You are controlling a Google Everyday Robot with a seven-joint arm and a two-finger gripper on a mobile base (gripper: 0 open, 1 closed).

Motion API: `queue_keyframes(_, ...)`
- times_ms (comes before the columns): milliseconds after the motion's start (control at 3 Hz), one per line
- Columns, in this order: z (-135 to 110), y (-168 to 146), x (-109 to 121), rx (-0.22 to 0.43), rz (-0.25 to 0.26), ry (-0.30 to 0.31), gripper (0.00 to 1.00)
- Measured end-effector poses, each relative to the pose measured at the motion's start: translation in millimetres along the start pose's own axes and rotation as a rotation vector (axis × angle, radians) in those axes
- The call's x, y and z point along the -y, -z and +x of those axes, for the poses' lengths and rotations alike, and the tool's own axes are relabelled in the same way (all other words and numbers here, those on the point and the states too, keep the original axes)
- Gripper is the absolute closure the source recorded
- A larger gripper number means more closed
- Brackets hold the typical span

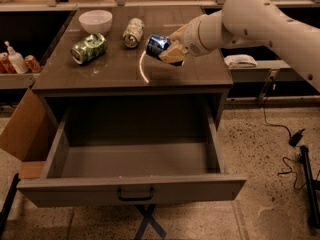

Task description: Pick pepsi can from top drawer and place on counter

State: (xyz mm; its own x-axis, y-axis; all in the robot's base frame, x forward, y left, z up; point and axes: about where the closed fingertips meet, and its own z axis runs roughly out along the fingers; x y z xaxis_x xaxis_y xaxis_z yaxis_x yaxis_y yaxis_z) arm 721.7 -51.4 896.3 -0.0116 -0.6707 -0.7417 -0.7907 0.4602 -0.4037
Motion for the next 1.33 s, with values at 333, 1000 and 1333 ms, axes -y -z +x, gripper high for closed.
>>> queue_keyframes(333, 9, -11, 9, -0.018, -0.011, -0.025, 0.51)
queue_keyframes(1000, 19, -25, 16, -0.042, -0.030, -0.046, 0.04)
queue_keyframes(1333, 21, -28, 16, -0.045, -0.035, -0.051, 0.00)
